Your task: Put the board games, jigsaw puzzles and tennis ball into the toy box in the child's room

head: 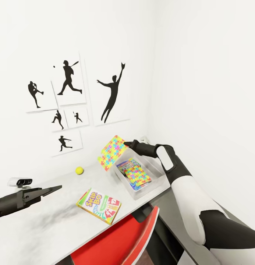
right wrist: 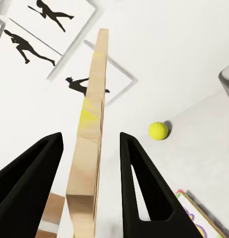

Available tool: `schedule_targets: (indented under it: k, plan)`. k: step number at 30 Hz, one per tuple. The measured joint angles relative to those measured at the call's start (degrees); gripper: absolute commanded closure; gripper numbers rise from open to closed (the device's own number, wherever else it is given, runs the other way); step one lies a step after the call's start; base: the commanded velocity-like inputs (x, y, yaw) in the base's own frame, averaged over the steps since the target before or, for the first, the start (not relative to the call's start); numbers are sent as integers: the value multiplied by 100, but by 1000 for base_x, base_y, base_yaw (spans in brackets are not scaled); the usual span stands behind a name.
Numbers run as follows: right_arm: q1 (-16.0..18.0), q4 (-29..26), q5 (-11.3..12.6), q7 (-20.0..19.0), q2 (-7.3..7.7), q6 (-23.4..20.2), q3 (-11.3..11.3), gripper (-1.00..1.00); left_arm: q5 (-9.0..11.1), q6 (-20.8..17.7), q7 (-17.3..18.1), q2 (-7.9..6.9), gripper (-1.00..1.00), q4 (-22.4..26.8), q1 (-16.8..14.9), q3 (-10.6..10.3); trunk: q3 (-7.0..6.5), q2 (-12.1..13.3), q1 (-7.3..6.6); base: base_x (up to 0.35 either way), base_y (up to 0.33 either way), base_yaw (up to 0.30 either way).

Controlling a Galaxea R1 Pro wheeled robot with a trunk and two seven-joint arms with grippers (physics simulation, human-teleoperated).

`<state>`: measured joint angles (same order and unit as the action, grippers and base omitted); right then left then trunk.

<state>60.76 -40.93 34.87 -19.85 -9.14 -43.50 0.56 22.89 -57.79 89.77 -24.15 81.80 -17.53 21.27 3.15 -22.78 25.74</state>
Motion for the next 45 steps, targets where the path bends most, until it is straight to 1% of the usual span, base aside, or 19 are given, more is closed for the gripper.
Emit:
schedule_targets:
  k: [10, 22, 27, 35, 42, 43, 45]
  plan:
    - [-1, -2, -3, 4, 5, 25, 183, 100, 0, 66, 0, 3, -100, -1, 0, 0, 0, 0, 0, 74, 95, 0]
    - [-1, 1, 0, 4, 14, 22, 198, 100, 0, 66, 0, 9, -100, -3, 0, 0, 0, 0, 0, 74, 23, 0]
    - [-1, -2, -4, 8, 53, -11, 201, 100, 0, 66, 0, 6, -100, -5, 0, 0, 0, 0, 0, 5, 1, 0]
    - [-16, 32, -2, 16, 72, -30, 198, 100, 0, 66, 0, 2, -100, -7, 0, 8, 0, 0, 0, 35, 0, 0]
    - [-26, 119, -7, 140, 238, -31, 205, 100, 0, 66, 0, 0, -100, -4, 0, 6, 13, 0, 1, 3, 0, 0]
    - [-27, 166, -22, 155, 288, -29, 207, 100, 1, 66, 0, 0, -100, -3, 0, 4, 19, 0, 0, 0, 0, 0]
    - [-23, 300, -29, 172, 455, -36, 214, 100, 1, 65, 0, 3, -100, -3, 0, 5, 35, 1, 1, 0, 0, 0]
